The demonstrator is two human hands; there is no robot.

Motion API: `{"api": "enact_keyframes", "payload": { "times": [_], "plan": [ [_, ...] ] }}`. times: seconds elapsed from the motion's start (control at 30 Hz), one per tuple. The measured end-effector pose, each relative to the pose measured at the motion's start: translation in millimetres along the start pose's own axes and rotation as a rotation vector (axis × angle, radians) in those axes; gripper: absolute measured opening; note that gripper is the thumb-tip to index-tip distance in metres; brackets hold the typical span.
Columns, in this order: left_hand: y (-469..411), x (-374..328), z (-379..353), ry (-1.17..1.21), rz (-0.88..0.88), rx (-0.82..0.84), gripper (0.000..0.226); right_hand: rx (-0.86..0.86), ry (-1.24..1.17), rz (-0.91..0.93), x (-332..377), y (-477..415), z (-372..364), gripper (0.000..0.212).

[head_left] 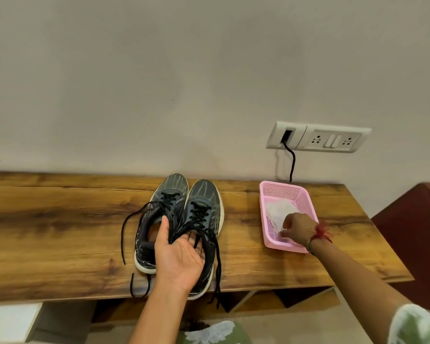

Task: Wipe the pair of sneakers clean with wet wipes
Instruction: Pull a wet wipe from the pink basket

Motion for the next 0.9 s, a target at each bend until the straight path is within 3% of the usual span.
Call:
{"api": "enact_keyframes", "payload": {
  "times": [0.3,0.73,0.9],
  "plan": [
    [-4.6,1.4,9.7,0.011,0.010,-0.034,0.074,-0.110,-0.055,-0.105,-2.1,0.1,-11.8,0.019],
    [-9.0,4.9,19.5,0.031,0.020,-0.070,0.074,-0.167,0.017,-0.066,2.7,-1.7,-7.0,0.010],
    [-10.7,3.8,16.9,0.031,0.021,-0.071,0.074,-0.286,-0.158,-0.070,-5.3,0.9,3.4,0.013]
  ]
}}
Point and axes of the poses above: each hand's wrist, its own y-axis away from the middle knuckle, its own z-axis out of the back of the hand, x = y × z, the point moved 7 cm from there along -y, towards the middle knuckle, and after that the axes turned 11 degrees about z, right-handed, at the moved point
